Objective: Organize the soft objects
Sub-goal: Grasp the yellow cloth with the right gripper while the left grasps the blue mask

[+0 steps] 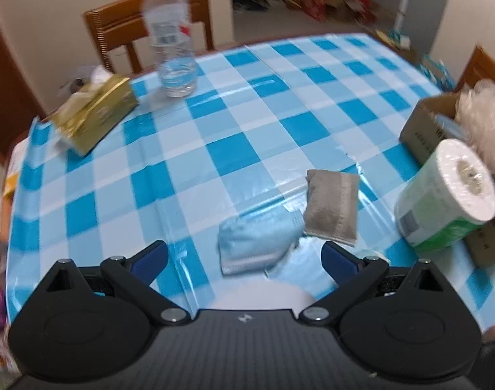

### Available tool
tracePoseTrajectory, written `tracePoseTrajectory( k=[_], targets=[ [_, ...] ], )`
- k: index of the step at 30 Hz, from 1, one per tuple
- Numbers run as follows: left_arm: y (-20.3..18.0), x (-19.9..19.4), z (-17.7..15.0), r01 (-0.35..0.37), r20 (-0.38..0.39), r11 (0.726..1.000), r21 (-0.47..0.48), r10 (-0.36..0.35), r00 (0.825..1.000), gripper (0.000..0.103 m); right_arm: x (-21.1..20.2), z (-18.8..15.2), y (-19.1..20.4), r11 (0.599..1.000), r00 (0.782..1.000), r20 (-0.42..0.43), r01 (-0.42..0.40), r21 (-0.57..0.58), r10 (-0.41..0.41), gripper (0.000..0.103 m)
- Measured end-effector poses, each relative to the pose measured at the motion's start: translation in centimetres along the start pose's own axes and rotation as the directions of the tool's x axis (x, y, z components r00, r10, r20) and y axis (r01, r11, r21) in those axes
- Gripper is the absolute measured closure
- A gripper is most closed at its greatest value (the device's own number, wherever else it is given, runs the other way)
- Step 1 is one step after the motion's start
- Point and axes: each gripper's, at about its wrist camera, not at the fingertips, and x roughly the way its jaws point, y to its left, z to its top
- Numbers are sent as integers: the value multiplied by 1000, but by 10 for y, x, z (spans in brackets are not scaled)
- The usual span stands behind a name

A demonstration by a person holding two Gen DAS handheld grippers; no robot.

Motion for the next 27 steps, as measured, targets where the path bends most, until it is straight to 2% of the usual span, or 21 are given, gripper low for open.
tracePoseTrajectory(
  k=[2,4,5,8,12,20,24,27],
  targets=[
    [2,19,11,14,-44,1000,28,-13,999,3,1,0,0,1000,1000,0,5,8,-5,0],
    [4,35,18,67,-86,997,44,-63,994,3,1,0,0,1000,1000,2,6,12,-6,0],
    [5,44,21,94,-111,995,39,-89,990,3,1,0,0,1000,1000,2,7,14,-7,0],
    [9,66,25,111,-157,994,-4,-110,981,4,0,0,-1,1000,1000,6,8,28,-8,0],
    [12,81,26,156,-195,986,-55,-164,967,4,0,-2,0,1000,1000,12,14,26,-14,0],
    [8,101,28,118,-268,989,-89,-138,954,5,6,-2,8,998,998,7,55,-24,-55,0],
    [6,102,27,103,-265,991,-86,-122,956,7,8,-3,10,997,998,6,65,-39,-64,0],
    [5,100,27,83,-256,993,-82,-102,961,15,8,-2,9,997,998,5,63,-42,-63,0]
  ],
)
